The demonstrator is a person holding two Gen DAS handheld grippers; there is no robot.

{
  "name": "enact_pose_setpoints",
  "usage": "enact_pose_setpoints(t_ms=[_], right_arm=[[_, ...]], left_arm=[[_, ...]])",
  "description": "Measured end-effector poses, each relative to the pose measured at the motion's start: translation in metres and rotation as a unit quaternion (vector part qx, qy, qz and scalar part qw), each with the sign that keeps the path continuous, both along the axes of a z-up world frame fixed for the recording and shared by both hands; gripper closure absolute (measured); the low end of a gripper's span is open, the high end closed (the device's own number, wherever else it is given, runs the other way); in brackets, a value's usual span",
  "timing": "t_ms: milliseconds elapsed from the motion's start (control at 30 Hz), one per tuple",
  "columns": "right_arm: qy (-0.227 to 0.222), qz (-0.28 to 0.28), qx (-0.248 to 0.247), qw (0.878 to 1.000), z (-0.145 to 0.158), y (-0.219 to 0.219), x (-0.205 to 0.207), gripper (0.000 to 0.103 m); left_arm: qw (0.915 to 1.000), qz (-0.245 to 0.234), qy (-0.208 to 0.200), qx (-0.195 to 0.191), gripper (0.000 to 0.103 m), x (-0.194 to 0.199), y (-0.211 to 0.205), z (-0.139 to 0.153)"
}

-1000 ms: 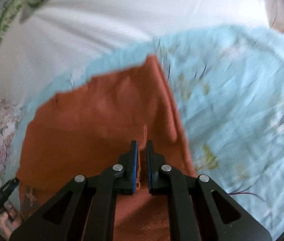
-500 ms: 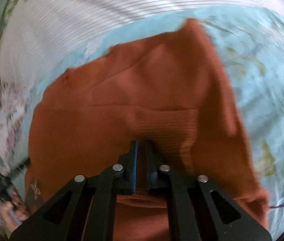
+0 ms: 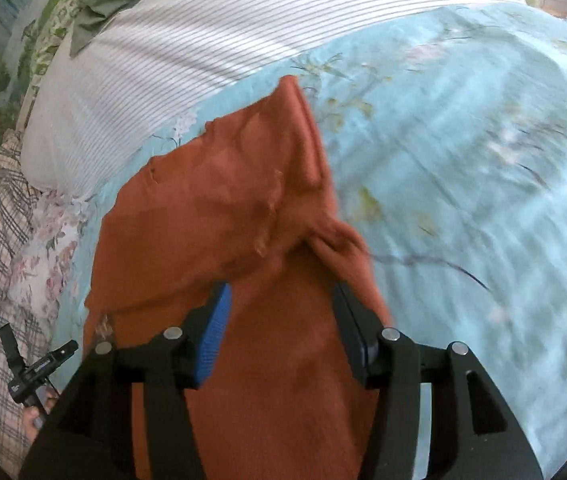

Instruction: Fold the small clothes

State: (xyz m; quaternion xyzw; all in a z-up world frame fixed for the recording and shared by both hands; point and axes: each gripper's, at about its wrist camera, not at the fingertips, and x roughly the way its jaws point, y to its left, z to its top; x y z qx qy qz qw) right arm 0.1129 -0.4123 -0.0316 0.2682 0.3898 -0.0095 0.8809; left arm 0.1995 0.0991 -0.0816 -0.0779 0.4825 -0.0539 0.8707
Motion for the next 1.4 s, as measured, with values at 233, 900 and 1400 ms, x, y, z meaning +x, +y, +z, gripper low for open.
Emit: enact_pose_setpoints(t_ms=[233, 900, 1400], right_arm=[[0.018, 0.019, 0.048, 0.998, -0.021, -0.011, -0.053, 0.049], [-0.012, 0.16, 0.132, 0.978, -0.046, 0.04, -0.165, 0.078], [-0.121, 0.159, 0.141, 0.97, 0.018, 0.028, -0.149, 0.095]], left_arm=[[0.9973, -0.064, 0.029, -0.023, 0.037, -0.052, 0.007, -0.019], [0.9817, -0.16, 0.023, -0.101, 0.085, -0.155, 0.022, -0.027], [0.9733, -0.11, -0.096, -0.177, 0.098, -0.146, 0.025, 0.047]])
